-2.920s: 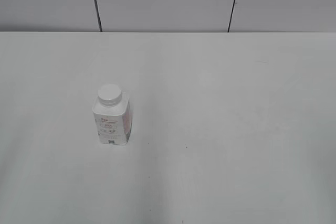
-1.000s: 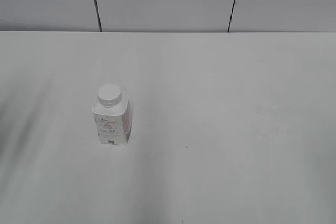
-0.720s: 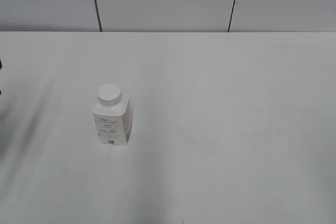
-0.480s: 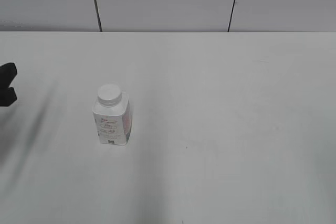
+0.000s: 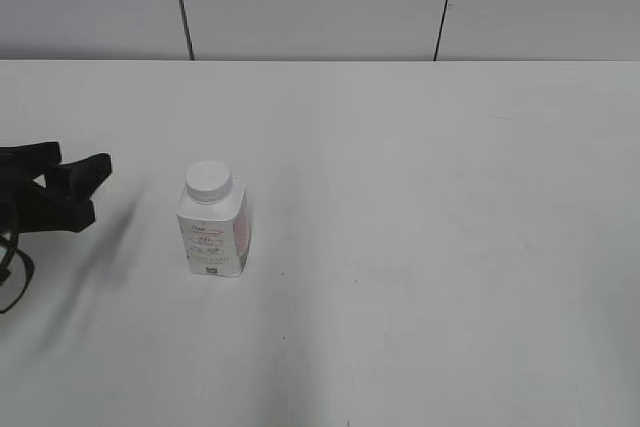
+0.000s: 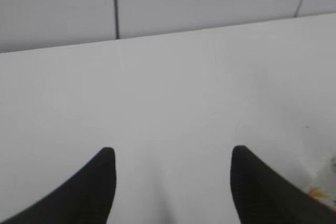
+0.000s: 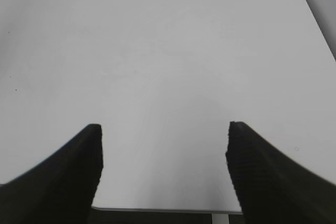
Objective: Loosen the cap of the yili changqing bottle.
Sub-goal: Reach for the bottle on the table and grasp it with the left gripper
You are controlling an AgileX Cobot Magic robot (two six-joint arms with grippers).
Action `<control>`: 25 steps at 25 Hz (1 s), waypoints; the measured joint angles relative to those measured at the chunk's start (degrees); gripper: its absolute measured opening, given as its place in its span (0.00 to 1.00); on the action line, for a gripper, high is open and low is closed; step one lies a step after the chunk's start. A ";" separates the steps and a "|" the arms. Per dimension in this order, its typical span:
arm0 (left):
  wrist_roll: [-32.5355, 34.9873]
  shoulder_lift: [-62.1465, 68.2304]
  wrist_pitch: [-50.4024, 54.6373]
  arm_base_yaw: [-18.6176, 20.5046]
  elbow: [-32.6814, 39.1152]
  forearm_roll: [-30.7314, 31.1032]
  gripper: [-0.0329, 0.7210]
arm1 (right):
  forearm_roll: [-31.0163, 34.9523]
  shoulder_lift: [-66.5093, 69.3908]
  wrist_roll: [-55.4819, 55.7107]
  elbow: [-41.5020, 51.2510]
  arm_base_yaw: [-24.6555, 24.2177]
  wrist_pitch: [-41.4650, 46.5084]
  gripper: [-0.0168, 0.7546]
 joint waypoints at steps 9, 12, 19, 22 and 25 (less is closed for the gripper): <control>-16.94 2.47 0.17 11.63 -9.91 29.26 0.62 | 0.00 0.00 0.00 0.00 0.00 0.00 0.78; -19.93 2.47 -1.61 13.52 -12.34 36.37 0.62 | 0.00 0.00 0.00 0.00 0.00 0.00 0.78; -17.45 2.53 1.25 13.58 -14.82 49.26 0.64 | 0.00 0.00 0.00 0.00 0.00 0.00 0.78; -17.09 2.53 0.85 13.39 -14.82 52.15 0.73 | 0.00 0.00 0.00 0.00 0.00 0.00 0.78; -17.03 2.53 0.85 12.32 -14.88 53.31 0.81 | 0.00 0.00 0.00 0.00 0.00 0.00 0.78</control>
